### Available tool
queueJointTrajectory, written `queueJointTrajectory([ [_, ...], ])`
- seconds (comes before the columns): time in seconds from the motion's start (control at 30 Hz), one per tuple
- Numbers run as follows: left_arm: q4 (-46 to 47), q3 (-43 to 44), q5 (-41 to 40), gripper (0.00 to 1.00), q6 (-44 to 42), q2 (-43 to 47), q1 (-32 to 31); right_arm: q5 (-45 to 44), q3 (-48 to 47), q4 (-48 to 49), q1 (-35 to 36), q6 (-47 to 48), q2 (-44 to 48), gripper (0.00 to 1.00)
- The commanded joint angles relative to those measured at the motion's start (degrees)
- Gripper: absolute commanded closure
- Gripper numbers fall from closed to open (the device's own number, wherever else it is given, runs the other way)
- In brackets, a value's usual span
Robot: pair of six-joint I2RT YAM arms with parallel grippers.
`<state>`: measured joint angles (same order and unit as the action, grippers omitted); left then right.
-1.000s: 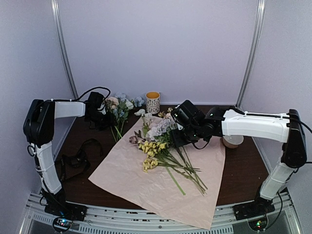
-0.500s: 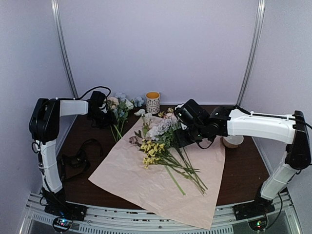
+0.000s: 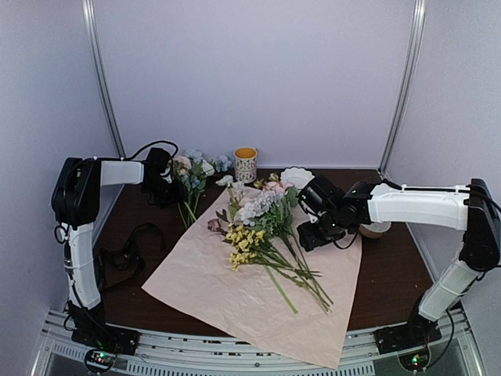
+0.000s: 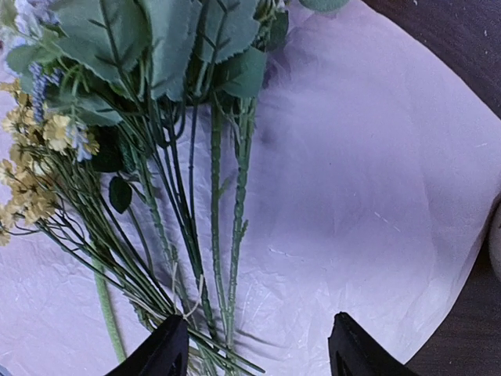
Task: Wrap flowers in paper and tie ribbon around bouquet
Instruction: Pick up the fake flower from the center of the board.
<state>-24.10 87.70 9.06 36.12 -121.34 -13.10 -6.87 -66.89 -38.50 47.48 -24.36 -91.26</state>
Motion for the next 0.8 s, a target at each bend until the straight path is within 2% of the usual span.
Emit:
queueJointTrajectory([
  [0.0,-0.7,2.9,-1.4,0.46,-0.4,-2.9,0.4,4.0,1.8,-0.2,-1.5,-1.6,-1.6,0.38],
  [0.27,-4.0,2.9,-3.8,0.74,-0.3,-2.8,1.4,3.8,1.5,-0.1,-1.8,-2.0,-2.4,0.39],
  [0.7,-2.3,-5.9,-9.9,0.81,-6.0,8.8,2.8,3.9,-0.9,-0.9,-1.9,-1.1,-3.7,0.39],
  [0.77,-2.4,-6.2,-9.6,0.91,-6.0,8.8,3.4,4.2,-1.2,-1.0,-1.8,-1.0,-3.7,0.39],
])
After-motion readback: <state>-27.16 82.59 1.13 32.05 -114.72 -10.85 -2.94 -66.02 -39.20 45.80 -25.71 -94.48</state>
